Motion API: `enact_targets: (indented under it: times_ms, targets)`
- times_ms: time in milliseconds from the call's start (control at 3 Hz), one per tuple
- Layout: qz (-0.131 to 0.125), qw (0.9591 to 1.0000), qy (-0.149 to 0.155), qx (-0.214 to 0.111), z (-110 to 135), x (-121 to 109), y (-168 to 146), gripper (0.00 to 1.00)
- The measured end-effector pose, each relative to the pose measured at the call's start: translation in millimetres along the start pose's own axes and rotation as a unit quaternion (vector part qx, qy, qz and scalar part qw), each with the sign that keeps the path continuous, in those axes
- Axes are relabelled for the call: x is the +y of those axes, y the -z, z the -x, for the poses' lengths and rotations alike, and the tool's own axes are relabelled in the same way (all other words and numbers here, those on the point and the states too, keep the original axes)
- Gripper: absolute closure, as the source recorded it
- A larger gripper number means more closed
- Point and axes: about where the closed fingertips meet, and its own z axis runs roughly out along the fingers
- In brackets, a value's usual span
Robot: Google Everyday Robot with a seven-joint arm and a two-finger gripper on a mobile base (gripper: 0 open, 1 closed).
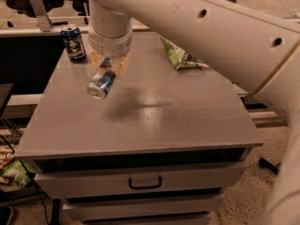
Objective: Place redbull can upright
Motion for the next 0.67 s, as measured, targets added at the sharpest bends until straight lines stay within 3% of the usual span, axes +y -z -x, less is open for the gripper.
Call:
enact_targets:
  times_ms: [333, 667]
  targets:
    - [-0.066, 0.9975, 0.011, 0.025, 6, -7, 21, 1.0]
    - [-0.111, 0.9927, 0.009, 0.047, -3, -20, 28, 1.0]
